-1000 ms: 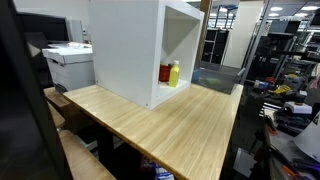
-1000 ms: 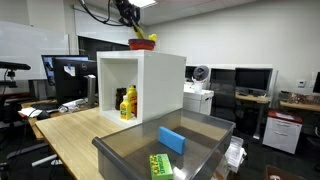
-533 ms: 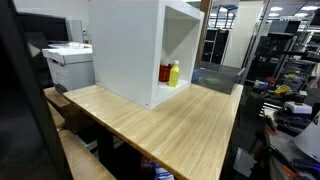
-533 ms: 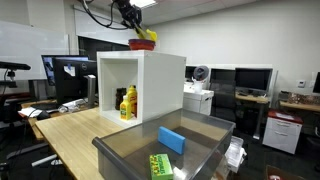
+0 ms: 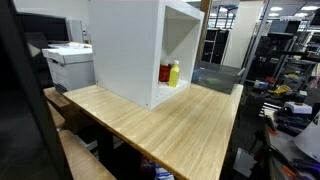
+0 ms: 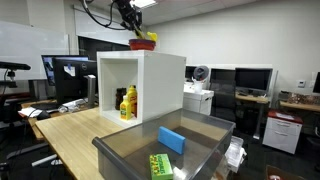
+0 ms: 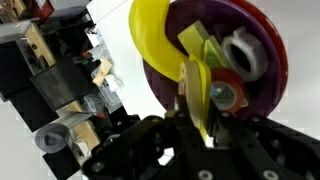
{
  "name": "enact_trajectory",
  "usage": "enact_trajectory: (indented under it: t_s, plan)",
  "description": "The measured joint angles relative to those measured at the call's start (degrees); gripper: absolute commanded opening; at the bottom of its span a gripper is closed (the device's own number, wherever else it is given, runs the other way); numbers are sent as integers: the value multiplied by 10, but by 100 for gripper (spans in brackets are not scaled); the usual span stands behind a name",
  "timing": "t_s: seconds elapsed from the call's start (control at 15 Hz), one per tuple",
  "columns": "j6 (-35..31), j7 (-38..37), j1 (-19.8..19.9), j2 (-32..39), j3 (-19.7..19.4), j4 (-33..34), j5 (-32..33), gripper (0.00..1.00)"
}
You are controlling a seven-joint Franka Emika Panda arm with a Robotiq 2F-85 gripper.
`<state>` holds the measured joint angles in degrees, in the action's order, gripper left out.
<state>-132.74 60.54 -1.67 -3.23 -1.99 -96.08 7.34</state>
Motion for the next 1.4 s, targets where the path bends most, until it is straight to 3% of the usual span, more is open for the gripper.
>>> enact_trajectory:
  t_s: [0.2,0.27,0.33,0.47,0.53,0.6,0.93,1.13,1.4]
  plan:
    - [26,0,0,0,-1,7,0,5]
    - [32,0,0,0,-1,9,0,34]
    - [36,0,0,0,-2,11,0,45]
    - [43,0,0,0,-2,13,0,55]
    - [45,0,0,0,-2,14,0,55]
    - [47,0,1,0,-2,15,0,66]
    - [51,0,1,0,-4,21,0,94]
    - [53,0,1,0,-5,23,0,100]
    - [58,-1,1,0,-5,33,0,100]
